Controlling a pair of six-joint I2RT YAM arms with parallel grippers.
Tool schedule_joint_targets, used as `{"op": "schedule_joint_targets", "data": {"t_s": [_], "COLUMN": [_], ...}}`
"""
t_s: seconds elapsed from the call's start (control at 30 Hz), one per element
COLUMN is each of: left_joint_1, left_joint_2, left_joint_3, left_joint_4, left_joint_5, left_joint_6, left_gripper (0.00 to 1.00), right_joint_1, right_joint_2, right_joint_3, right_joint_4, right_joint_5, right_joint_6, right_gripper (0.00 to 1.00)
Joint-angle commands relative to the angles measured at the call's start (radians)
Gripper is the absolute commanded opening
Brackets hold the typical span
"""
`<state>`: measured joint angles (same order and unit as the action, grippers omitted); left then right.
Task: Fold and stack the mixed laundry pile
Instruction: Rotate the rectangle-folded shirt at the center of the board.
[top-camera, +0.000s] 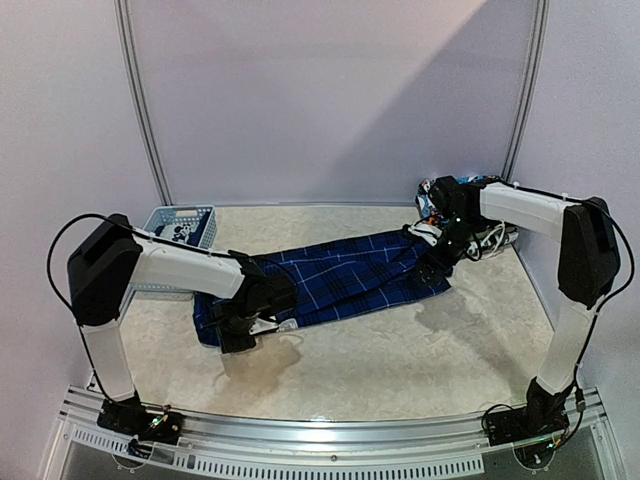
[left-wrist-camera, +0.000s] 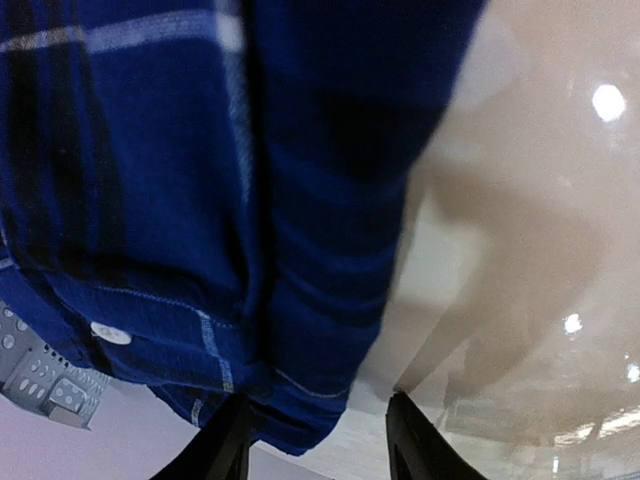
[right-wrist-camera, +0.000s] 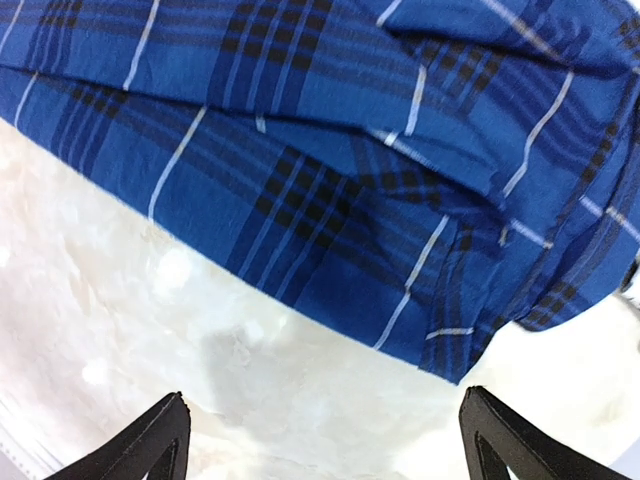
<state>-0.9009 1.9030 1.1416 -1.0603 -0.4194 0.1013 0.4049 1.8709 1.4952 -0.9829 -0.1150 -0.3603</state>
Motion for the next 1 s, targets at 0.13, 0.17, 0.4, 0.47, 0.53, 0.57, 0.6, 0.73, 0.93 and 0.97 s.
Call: {"op": "schedule_joint_targets", "data": {"t_s": [0.13,0.17,0.4,0.47,0.53,0.57,0.6,0.73,0.93,0.97], "left_joint_1": [0.047,0.050,0.054,0.054,0.050,0.050,0.050,0.066,0.180,0.199], "left_joint_2": [0.196,0.207,0.190,0.158,0.114,0.088,0.067,-0.017,-0.180,-0.208], "left_joint_3": [0.040,0.044,0.058,0.063,0.074,0.078,0.084,0.101,0.055,0.033], "left_joint_4": [0.049,0.045,0.036,0.032,0.017,0.011,0.003,-0.009,0.029,0.034], "left_joint_5": [0.152,0.158,0.168,0.157,0.156,0.153,0.146,0.102,0.120,0.103], "left_joint_6": [0.011,0.009,0.005,0.003,-0.002,-0.006,-0.011,-0.088,-0.362,-0.422], "left_gripper": [0.30,0.25,0.00,0.00,0.00,0.00,0.00,0.20,0.43,0.44], "right_joint_1": [-0.002,-0.002,-0.001,-0.003,-0.002,-0.002,-0.002,-0.002,-0.002,-0.003], "right_joint_2": [-0.024,-0.025,-0.032,-0.035,-0.038,-0.041,-0.043,-0.048,-0.056,-0.057], "right_joint_3": [-0.032,-0.039,-0.086,-0.090,-0.092,-0.093,-0.093,-0.094,-0.093,-0.093], "right_joint_4": [0.003,0.003,0.013,0.013,0.013,0.012,0.012,0.011,0.008,0.008], "right_joint_5": [-0.027,-0.020,0.025,0.031,0.034,0.035,0.036,0.017,0.005,0.003], "right_joint_6": [0.011,0.010,-0.016,-0.018,-0.019,-0.019,-0.019,-0.008,0.000,0.000], "right_gripper": [0.94,0.94,0.94,0.94,0.94,0.94,0.94,0.94,0.94,0.94]}}
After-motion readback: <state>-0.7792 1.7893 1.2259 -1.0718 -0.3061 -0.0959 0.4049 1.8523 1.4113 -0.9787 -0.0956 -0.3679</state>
